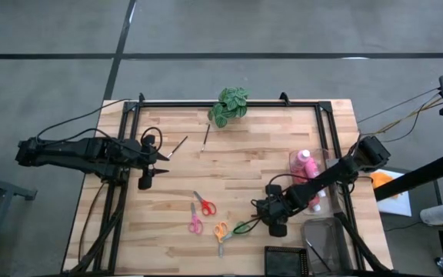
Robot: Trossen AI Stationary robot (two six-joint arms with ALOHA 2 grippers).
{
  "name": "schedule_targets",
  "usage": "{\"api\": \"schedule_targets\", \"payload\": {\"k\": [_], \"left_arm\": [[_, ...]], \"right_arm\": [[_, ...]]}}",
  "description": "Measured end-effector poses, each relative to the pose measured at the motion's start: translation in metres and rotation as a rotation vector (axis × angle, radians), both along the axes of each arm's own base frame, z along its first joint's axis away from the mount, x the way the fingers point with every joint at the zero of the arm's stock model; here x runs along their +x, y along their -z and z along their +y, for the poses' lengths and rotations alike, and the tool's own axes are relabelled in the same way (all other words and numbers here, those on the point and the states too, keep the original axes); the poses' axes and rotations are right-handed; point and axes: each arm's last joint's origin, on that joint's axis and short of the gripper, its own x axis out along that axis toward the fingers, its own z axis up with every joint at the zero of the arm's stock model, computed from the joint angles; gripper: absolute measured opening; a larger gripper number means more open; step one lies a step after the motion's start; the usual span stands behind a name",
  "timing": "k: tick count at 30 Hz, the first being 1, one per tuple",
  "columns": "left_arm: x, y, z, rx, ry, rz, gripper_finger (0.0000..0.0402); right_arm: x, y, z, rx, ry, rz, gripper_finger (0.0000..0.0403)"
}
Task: Pick & Place Paint Supplies
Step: Put the black paint brush into the gray bin
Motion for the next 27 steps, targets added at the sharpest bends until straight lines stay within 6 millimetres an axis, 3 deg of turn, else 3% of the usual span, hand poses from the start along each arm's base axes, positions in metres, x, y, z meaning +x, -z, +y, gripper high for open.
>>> {"api": "schedule_targets", "payload": {"k": [4, 8, 27], "left_arm": [[0.0000, 0.0000, 0.0000, 0.000, 0.000, 0.000, 0.0197], [0.0000, 0.0000, 0.0000, 0.000, 0.000, 0.000, 0.0197], [0.0000, 0.0000, 0.0000, -0.001, -0.001, 0.000, 0.0197]], "right_arm": [[-0.0005, 0.0014, -0.0011, -0.032, 0.009, -0.018, 0.0063], [-0.0004, 0.0016, -0.0012, -0.040, 0.020, -0.024, 0.0034], [0.0000, 0.0019, -0.0013, -0.045, 0.027, -0.029, 0.0053]]}}
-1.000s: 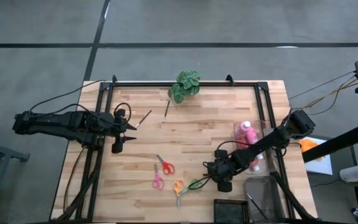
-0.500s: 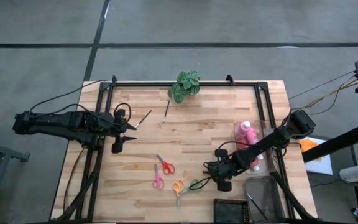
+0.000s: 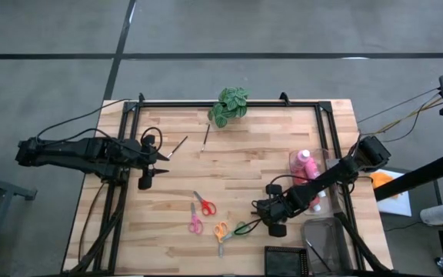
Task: Pick & Place Paint Supplies
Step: Put the black paint brush into the gray bin
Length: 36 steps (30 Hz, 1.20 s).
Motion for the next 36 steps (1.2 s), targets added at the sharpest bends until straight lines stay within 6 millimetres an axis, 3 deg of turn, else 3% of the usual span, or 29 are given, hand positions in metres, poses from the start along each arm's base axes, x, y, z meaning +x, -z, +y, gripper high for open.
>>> {"api": "schedule_targets", "payload": {"k": [5, 11, 19, 29, 36], "left_arm": [[0.000, 0.000, 0.000, -0.001, 0.000, 0.000, 0.0197], [0.000, 0.000, 0.000, -0.002, -0.002, 0.000, 0.0197], [0.000, 0.000, 0.000, -0.002, -0.001, 0.000, 0.0197], [0.000, 0.000, 0.000, -0.002, -0.001, 0.000, 0.0197], [0.000, 0.000, 0.000, 0.001, 0.000, 0.000, 0.0197]], "right_arm": [[-0.001, -0.008, -0.001, 0.011, 0.002, -0.020, 0.0054], [-0.005, -0.031, -0.003, 0.044, 0.008, -0.077, 0.0054], [-0.016, -0.080, -0.008, 0.214, 0.149, -0.208, 0.0054], [-0.050, -0.146, -0.020, 0.587, 0.525, -0.258, 0.0054], [-0.088, -0.163, -0.004, 0.722, 0.666, -0.110, 0.0054]]}}
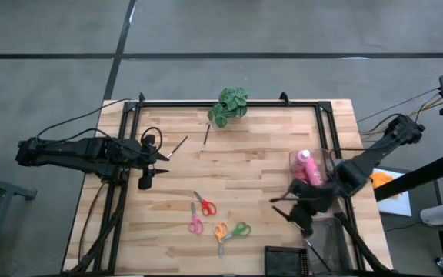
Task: Pick & Place Paint Supplies
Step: Put the black paint brush into the gray bin
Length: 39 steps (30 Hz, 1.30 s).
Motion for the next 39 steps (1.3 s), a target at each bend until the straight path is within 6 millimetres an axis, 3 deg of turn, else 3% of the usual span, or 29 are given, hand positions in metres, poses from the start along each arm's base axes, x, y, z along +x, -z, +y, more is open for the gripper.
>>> {"api": "schedule_targets", "payload": {"k": [6, 13, 22, 30, 36, 39], "left_arm": [[0.000, 0.000, 0.000, -0.001, 0.000, 0.000, 0.0197], [0.000, 0.000, 0.000, 0.000, 0.000, 0.000, 0.0197], [0.000, 0.000, 0.000, -0.001, 0.000, 0.000, 0.0197], [0.000, 0.000, 0.000, -0.001, 0.000, 0.000, 0.0197], [0.000, 0.000, 0.000, -0.003, -0.002, 0.000, 0.0197], [0.000, 0.000, 0.000, -0.003, -0.002, 0.000, 0.0197]], "right_arm": [[-0.031, 0.003, 0.029, 0.131, 0.118, 0.159, 0.0054], [-0.054, 0.019, 0.063, 0.112, 0.222, 0.311, 0.0054], [-0.069, 0.031, 0.096, -0.139, 0.255, 0.496, 0.0054], [-0.074, 0.066, 0.129, -0.343, 0.236, 0.568, 0.0054], [-0.074, 0.092, 0.135, -0.475, 0.230, 0.595, 0.0054], [-0.074, 0.096, 0.135, -0.486, 0.233, 0.595, 0.0054]]}}
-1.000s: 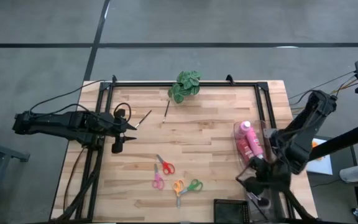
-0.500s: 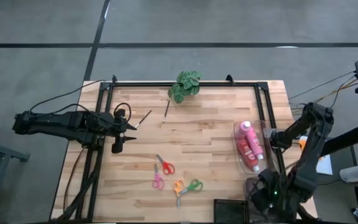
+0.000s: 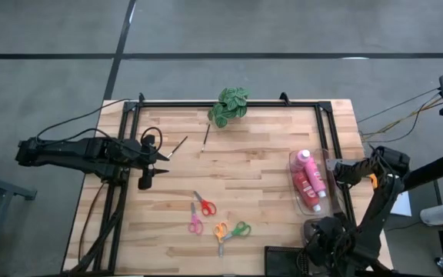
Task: Pick & Place Paint Supplies
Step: Put the black paint brush into the gray bin
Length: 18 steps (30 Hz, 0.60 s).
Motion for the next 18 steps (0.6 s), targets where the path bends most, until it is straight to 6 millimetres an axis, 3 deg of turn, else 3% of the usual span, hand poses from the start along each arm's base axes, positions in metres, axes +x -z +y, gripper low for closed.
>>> {"api": "schedule_targets", "payload": {"k": [12, 18], "left_arm": [[0.0000, 0.0000, 0.0000, 0.000, 0.000, 0.000, 0.0197], [0.0000, 0.0000, 0.0000, 0.001, 0.001, 0.000, 0.0197]], "right_arm": [[-0.0017, -0.0047, -0.0037, 0.037, 0.013, -0.022, 0.0056], [-0.0016, -0.0050, -0.0043, 0.033, 0.020, -0.035, 0.0118]]}}
